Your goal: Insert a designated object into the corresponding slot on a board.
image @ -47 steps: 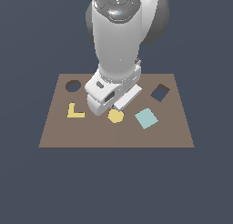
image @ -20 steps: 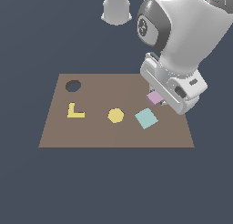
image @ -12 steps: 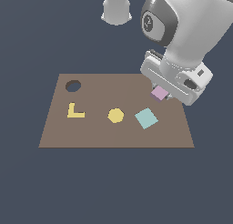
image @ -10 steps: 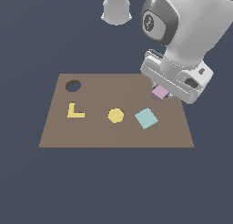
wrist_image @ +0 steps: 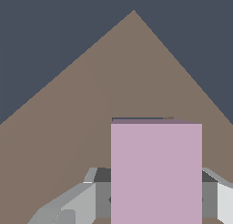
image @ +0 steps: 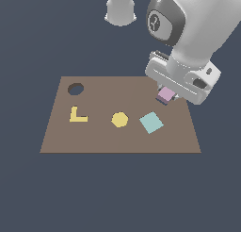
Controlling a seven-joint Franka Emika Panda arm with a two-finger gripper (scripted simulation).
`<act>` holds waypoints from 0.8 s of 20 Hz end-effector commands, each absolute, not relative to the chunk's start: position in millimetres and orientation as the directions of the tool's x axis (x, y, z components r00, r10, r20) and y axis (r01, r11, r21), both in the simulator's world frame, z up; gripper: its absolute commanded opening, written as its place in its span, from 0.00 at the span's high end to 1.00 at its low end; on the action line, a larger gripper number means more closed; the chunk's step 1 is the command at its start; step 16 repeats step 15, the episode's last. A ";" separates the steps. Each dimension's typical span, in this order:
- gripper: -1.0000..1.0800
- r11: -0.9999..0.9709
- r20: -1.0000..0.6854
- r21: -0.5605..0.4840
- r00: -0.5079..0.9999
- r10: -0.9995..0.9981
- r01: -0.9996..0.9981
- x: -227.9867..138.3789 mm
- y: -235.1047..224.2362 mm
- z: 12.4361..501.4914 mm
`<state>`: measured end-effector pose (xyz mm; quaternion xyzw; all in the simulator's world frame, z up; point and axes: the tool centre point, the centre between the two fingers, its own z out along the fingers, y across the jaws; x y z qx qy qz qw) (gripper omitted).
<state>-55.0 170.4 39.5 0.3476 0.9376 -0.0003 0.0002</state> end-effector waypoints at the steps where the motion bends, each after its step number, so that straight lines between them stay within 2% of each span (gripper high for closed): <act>1: 1.00 0.759 -0.001 0.000 -0.759 0.651 0.651 -55.1 170.4 36.6; 5: 1.00 0.760 -0.001 0.000 -0.760 0.649 0.649 -55.4 170.2 30.4; 6: 0.04 0.760 -0.001 0.000 -0.760 0.649 0.649 -55.4 170.2 30.4; 16: 0.04 0.760 -0.001 0.000 -0.760 0.649 0.649 -55.4 170.2 30.4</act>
